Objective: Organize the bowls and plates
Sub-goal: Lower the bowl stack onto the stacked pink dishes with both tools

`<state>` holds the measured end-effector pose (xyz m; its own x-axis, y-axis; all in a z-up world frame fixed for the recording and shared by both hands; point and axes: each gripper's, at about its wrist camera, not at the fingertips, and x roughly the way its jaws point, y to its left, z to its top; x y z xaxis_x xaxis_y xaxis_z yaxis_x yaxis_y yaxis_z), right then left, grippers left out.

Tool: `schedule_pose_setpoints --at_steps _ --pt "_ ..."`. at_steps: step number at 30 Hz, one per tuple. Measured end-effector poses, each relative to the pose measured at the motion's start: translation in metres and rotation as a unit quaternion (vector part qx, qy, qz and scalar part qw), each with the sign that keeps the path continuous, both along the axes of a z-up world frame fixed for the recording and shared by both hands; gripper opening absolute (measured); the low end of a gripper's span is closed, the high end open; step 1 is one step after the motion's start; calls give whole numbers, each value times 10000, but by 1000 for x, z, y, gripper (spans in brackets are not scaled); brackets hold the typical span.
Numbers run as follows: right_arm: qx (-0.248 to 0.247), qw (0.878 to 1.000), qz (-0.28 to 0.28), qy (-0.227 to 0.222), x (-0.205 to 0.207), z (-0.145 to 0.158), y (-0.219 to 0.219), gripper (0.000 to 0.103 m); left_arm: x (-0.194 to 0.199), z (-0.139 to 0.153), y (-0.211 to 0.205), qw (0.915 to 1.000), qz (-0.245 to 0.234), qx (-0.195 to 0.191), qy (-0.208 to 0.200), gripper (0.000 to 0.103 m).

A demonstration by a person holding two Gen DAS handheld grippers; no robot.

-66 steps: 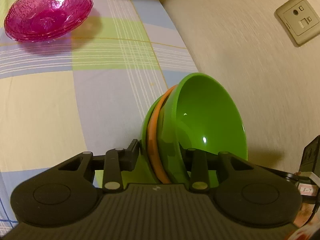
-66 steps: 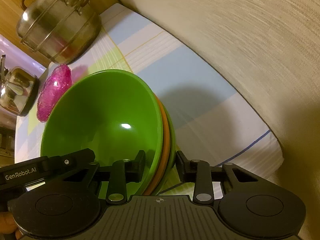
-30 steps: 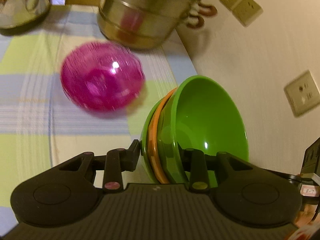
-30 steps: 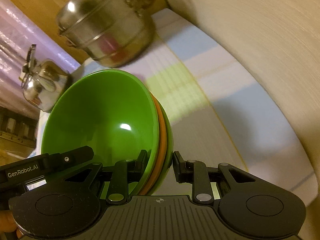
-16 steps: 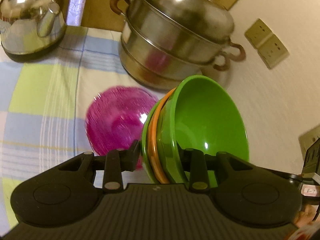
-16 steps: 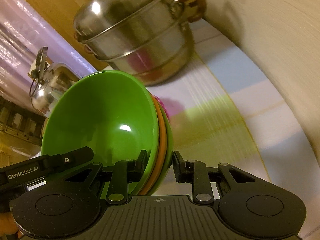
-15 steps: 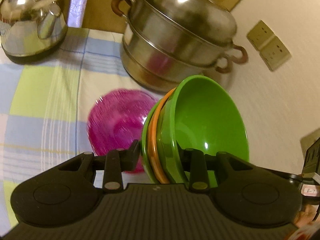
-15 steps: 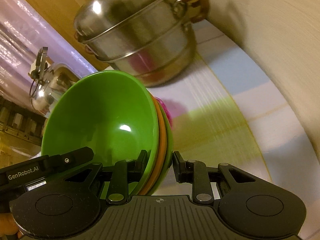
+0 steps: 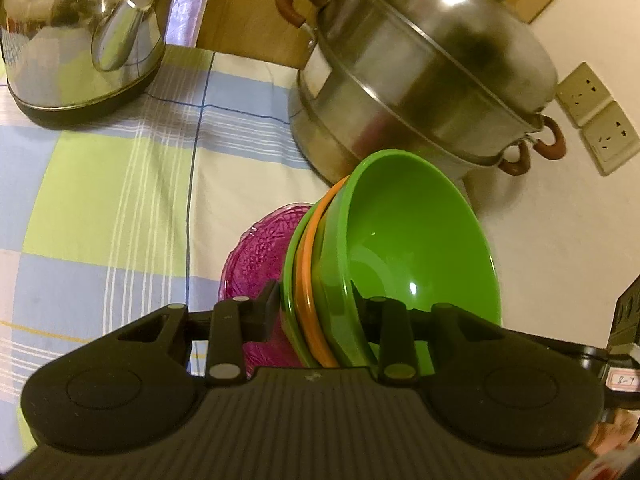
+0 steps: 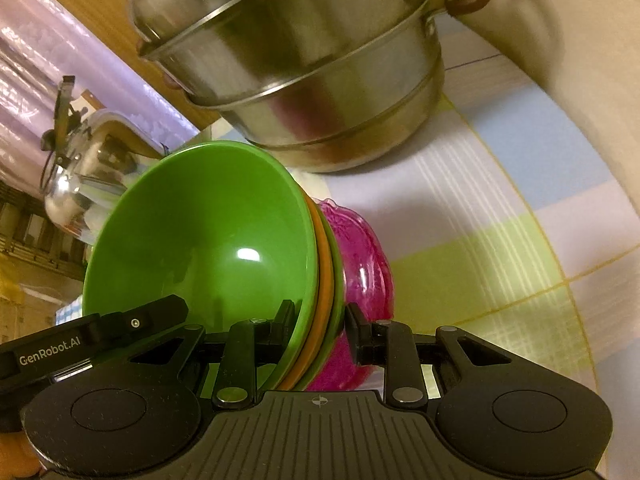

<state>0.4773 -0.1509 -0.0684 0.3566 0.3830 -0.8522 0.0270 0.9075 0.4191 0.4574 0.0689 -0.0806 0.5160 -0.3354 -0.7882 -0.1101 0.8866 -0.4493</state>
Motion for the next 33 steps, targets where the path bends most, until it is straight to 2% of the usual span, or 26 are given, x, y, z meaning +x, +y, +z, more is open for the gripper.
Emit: schedule_pose_setpoints --at_steps 14,29,33 --pt "-19 9999 38 126 8 -28 3 27 8 -25 2 10000 56 -17 44 29" --pt "-82 9999 98 9 6 -29 8 28 10 -30 3 10000 50 -44 -61 29" --pt "-90 9999 129 -62 4 -29 10 33 8 -30 1 9999 -3 21 -105 30"
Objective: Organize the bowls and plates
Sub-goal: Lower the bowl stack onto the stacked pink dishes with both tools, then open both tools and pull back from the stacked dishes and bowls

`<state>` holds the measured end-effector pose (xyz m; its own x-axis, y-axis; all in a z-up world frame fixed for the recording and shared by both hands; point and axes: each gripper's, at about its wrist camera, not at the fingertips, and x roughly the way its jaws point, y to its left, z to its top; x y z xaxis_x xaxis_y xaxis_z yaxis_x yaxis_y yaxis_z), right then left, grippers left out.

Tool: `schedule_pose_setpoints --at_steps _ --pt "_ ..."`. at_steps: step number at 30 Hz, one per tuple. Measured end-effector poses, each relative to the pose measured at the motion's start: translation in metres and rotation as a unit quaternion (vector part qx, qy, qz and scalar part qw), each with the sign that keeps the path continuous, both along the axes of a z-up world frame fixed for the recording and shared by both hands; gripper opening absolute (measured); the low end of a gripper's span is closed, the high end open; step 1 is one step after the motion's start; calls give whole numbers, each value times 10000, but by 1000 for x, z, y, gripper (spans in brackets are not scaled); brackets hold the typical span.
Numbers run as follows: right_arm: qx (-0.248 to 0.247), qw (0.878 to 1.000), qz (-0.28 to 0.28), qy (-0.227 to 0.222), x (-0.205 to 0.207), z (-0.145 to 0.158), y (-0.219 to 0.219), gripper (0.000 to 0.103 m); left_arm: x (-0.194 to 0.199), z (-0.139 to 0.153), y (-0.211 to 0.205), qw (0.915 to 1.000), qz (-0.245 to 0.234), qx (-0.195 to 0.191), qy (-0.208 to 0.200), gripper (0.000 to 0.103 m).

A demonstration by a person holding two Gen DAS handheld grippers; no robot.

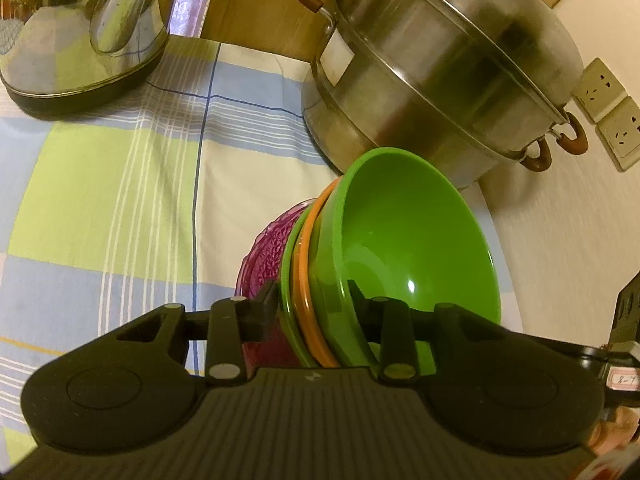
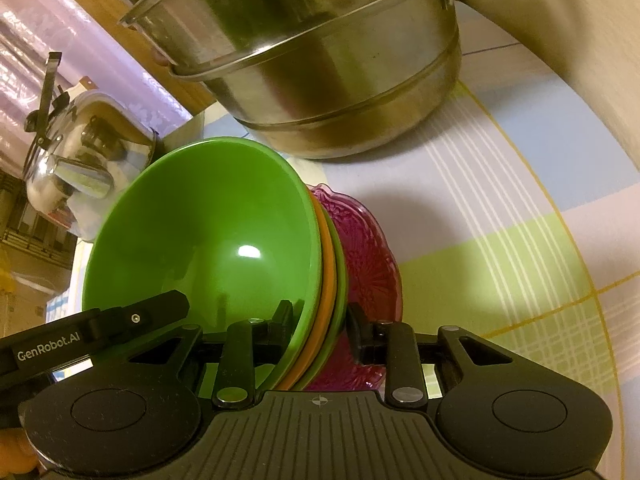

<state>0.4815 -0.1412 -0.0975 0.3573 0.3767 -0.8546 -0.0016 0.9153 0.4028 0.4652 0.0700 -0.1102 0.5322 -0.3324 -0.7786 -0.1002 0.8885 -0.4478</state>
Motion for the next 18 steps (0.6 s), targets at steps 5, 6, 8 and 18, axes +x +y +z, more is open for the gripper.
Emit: schedule_pose_setpoints --at_steps 5,6,8,18 --pt "37 9998 -58 -197 -2 4 0 71 -4 5 4 9999 85 38 -78 51" --pt "88 9996 -73 -248 -3 7 0 72 -5 6 6 9999 110 52 -81 56" --pt "98 9997 -68 -235 -4 10 1 73 -9 9 9 9998 180 63 -82 62" --pt "235 9988 -96 -421 -21 39 -3 75 -38 38 13 9992 258 19 -290 79"
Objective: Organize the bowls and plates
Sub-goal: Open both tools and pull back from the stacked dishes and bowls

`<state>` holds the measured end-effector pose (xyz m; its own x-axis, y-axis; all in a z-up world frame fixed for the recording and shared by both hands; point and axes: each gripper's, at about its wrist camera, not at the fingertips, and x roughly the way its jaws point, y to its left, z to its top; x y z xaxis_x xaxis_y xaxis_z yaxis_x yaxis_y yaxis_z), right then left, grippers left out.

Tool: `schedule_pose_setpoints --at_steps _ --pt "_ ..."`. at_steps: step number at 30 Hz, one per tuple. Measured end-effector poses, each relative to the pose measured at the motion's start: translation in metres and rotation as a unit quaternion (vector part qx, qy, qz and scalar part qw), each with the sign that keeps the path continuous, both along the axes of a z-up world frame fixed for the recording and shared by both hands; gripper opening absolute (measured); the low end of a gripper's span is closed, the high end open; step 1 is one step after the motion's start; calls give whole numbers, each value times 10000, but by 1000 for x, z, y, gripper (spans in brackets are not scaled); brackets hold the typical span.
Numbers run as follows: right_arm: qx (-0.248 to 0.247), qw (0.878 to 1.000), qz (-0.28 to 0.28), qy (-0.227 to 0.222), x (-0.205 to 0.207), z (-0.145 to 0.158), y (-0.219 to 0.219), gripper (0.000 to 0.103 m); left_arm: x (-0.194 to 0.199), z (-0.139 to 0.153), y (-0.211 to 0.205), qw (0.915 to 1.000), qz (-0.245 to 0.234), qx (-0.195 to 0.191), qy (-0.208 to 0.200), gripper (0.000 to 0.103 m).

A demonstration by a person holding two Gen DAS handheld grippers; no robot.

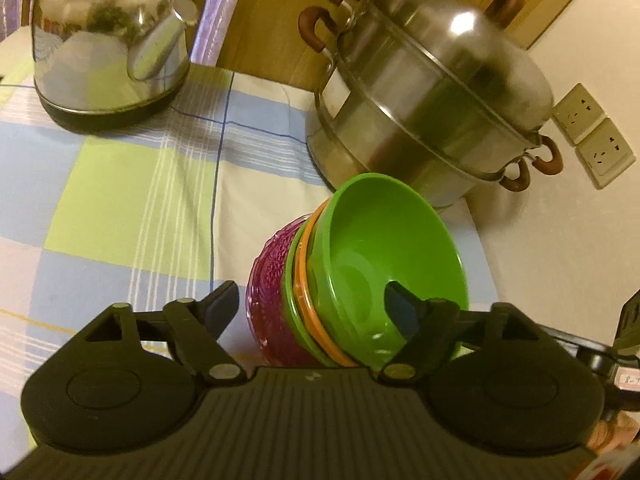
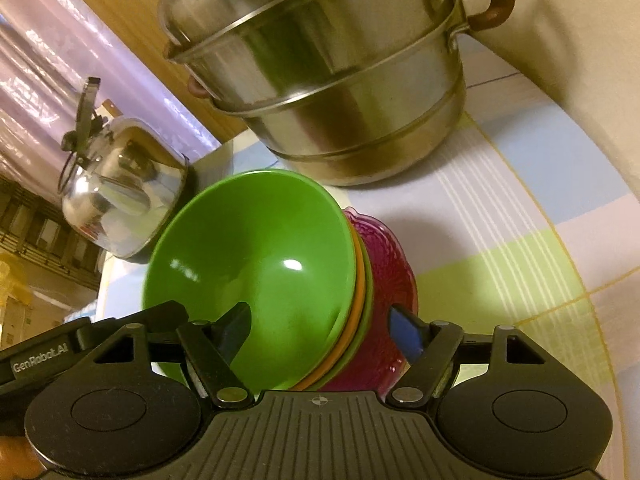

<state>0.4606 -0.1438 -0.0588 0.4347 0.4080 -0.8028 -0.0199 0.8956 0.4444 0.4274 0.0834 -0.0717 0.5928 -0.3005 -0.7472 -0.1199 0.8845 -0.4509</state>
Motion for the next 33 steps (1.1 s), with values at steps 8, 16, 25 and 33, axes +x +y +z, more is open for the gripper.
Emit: schedule_pose_setpoints --at_steps 8,16,25,33 --pt "-34 9999 -115 -82 -24 26 -10 75 -35 21 -2 9998 86 141 -85 87" --pt "-74 9998 -121 -133 -52 50 -20 75 -70 38 -10 9987 58 475 -188 91" --pt "-167 9996 -126 -171 -90 71 -29 76 -119 48 -18 9968 52 734 -327 94" --pt "-258 9992 -85 -288 -131 86 -33 76 -166 49 -23 9965 82 739 -384 94"
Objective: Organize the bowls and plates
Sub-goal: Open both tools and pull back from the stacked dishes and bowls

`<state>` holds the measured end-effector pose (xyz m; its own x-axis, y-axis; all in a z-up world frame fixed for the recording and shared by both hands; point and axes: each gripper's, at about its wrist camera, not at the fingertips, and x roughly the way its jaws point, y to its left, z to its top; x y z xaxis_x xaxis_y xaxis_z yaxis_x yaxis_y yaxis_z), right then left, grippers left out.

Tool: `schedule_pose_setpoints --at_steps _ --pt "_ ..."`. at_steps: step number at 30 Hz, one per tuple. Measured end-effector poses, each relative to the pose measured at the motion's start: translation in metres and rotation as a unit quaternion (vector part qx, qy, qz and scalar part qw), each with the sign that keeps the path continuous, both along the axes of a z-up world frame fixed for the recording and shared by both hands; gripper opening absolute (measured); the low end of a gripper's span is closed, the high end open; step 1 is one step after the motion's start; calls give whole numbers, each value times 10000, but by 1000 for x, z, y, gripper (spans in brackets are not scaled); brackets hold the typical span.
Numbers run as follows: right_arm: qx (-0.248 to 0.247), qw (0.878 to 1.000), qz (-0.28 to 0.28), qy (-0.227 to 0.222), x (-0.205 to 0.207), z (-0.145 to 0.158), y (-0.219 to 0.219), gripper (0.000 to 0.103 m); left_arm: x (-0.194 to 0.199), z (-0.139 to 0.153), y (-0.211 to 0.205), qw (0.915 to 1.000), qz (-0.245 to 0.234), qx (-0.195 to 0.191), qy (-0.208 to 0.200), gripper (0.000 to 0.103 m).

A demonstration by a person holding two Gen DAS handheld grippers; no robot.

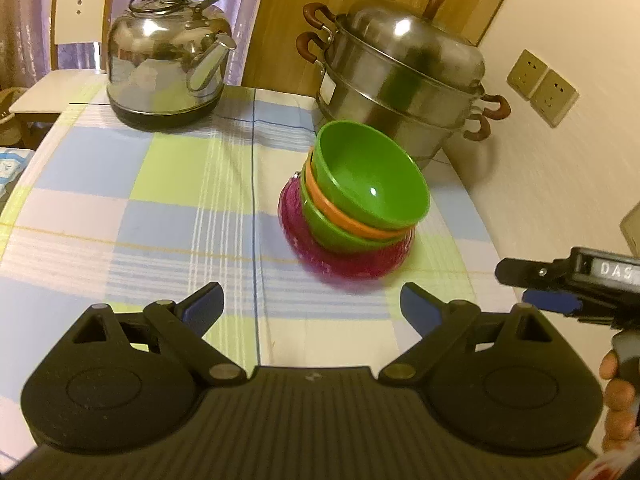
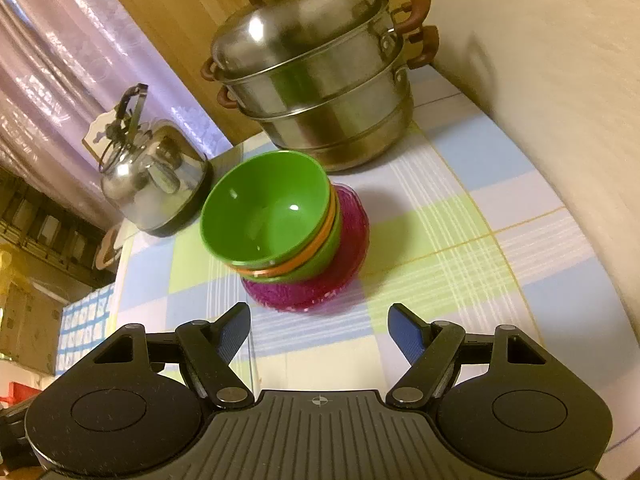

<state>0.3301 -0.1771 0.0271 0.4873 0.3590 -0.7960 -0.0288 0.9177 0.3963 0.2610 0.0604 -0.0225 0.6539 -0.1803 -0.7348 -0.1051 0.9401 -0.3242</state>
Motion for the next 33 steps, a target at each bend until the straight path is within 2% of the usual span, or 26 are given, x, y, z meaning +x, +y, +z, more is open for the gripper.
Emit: schedule_pose_setpoints --at_steps 3,10,14,18,26,33 --pt "-66 9999 46 -64 -17 5 0 76 -20 4 -4 9997 6 175 -195 94" --pt "-269 9990 186 -309 -61 15 0 76 -62 15 -13 9989 25 390 -276 94" --pt "-402 9970 297 -583 -89 21 2 76 -83 16 -18 9988 94 399 -278 94" --pt "-718 9922 441 -914 -119 26 5 76 -103 17 -25 9976 144 581 -357 94" --pt "-756 9893 414 -1177 -161 28 -5 76 -140 19 -39 9939 76 951 -558 94" --pt "-994 9866 352 -1244 -197 18 -8 76 -169 10 -49 9944 45 911 -537 94"
